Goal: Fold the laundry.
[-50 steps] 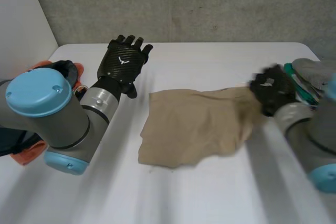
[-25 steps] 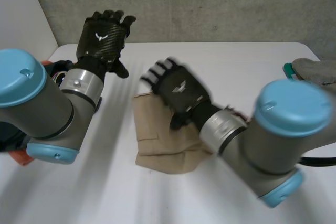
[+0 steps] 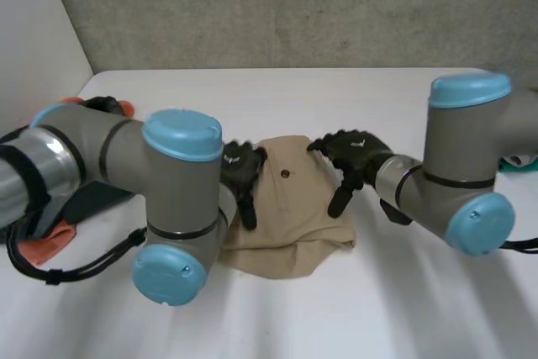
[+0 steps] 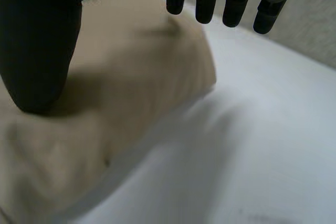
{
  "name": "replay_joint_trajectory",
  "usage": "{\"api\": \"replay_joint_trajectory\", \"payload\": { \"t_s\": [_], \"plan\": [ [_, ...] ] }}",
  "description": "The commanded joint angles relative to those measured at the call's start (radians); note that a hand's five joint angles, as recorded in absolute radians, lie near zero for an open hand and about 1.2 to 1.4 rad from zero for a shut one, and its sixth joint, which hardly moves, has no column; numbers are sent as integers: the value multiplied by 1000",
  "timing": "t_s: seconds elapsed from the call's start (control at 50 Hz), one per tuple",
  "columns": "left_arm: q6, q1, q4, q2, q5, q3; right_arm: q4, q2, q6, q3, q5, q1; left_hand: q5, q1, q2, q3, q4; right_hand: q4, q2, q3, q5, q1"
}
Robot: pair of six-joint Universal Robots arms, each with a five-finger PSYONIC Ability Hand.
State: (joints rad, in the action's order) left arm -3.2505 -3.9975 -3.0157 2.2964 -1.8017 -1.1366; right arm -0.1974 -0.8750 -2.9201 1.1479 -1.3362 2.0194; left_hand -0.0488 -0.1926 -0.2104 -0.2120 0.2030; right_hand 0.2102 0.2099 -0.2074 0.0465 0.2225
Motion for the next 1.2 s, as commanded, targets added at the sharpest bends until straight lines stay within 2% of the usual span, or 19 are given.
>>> {"api": "replay_joint_trajectory", "payload": {
  "t_s": [0.02,0.14,0.24,0.38,0.46,0.52,0.54,0.56,0.64,0.7,0.9,1.04,1.12,1.14,1.16,1.18,1.2],
  "plan": [
    [-8,-20,17,58,-8,6,7,86,100,-20,-20,2,42,11,29,31,-22,-36,-35,33,-47,-48],
    [-41,-31,17,57,15,5,27,48,127,-14,-78,2,22,-9,9,10,-1,-36,-35,33,-47,-48],
    [-164,-40,15,11,93,11,96,-54,133,32,-103,4,39,8,26,28,-19,-36,-35,33,-47,-48],
    [-216,-80,-2,-110,174,26,254,-226,219,254,-124,47,49,18,36,38,-28,-36,-35,33,-47,-48],
    [-216,-97,-3,-178,300,67,341,-314,283,418,-129,111,49,18,36,38,-28,-36,-35,33,-47,-48],
    [-218,-120,11,-209,453,113,401,-329,295,536,-120,148,16,-15,3,4,5,-36,-35,33,-47,-48],
    [-218,-123,17,-212,488,124,420,-329,294,562,-118,156,13,-18,0,2,8,-36,-35,33,-47,-48],
    [-215,-135,35,-215,571,142,441,-328,295,588,-118,163,10,-21,-3,-1,10,-36,-35,33,-47,-48],
    [-212,-156,119,-216,732,187,553,-311,306,671,-117,205,7,-24,-6,-4,13,-36,-35,33,-47,-48],
    [-207,-157,165,-216,801,212,633,-268,306,694,-123,229,7,-24,-6,-4,13,-36,-35,33,-47,-48],
    [-204,-146,172,-207,809,199,892,-102,302,609,-135,231,16,-15,3,4,5,-36,-35,33,-47,-48],
    [-203,-124,170,-206,809,172,898,-19,308,504,-149,229,22,-9,9,10,-1,-36,-35,33,-47,-48],
    [-203,-120,170,-209,809,172,898,-10,300,458,-147,228,22,-9,9,10,-1,419,420,-422,408,407],
    [-203,-120,170,-210,809,172,897,-7,296,438,-146,226,22,-9,9,10,-1,877,877,-880,866,865],
    [-203,-120,170,-212,809,173,897,-6,295,428,-146,226,24,-6,12,13,-4,1088,1088,-1091,1077,1076],
    [-203,-120,167,-213,809,176,894,-5,295,420,-146,225,22,-9,9,10,-1,1185,1185,-1188,1174,1173],
    [-203,-120,166,-213,809,176,888,-7,294,403,-146,223,24,-6,12,13,-4,1186,1186,-1189,1175,1174]
  ]
}}
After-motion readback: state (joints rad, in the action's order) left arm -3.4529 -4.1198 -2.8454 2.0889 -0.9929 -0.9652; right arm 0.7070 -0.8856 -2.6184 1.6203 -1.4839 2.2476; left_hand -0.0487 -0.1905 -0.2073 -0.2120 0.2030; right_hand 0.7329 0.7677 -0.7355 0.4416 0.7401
